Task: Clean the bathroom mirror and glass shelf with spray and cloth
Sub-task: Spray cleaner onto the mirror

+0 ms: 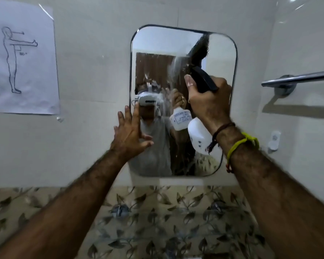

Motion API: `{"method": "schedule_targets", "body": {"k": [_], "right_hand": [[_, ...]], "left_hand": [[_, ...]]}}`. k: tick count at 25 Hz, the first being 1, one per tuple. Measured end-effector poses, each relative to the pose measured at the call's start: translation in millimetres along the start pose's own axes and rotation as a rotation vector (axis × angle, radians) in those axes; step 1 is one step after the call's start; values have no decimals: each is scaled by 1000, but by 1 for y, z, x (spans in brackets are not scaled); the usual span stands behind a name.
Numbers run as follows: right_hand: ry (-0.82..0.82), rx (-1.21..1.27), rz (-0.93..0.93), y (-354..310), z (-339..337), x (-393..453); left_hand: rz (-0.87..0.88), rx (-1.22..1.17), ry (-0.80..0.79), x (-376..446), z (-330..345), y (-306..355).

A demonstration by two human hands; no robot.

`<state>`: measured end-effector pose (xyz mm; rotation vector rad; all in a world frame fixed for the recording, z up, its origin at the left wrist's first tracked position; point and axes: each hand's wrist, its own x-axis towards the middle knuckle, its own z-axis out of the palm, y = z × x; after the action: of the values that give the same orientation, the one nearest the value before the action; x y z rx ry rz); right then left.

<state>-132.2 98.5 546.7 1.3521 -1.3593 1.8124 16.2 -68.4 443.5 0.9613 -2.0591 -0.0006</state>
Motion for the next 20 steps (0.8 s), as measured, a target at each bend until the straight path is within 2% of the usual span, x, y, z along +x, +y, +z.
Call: {"method": "schedule_targets", "body": {"k": [2, 5, 8, 13, 17, 20], "right_hand": [[-38, 32, 51, 2, 9, -14], [-114, 139, 229, 16, 19, -40], [-199, 76, 237, 25, 16, -93], [-529, 41, 324, 35, -5, -202], [-627, 64, 394, 40, 15, -289], [-655, 102, 491, 41, 33, -337]], "left_hand": [[45, -14, -13, -12, 0, -17], [42, 26, -54, -40, 0, -34], [-51, 20, -114, -82, 4, -47], [-268, -105, -116, -182, 22, -84], [-421, -67, -192, -261, 46, -107], [-466, -48, -141, -299, 54, -118]]}}
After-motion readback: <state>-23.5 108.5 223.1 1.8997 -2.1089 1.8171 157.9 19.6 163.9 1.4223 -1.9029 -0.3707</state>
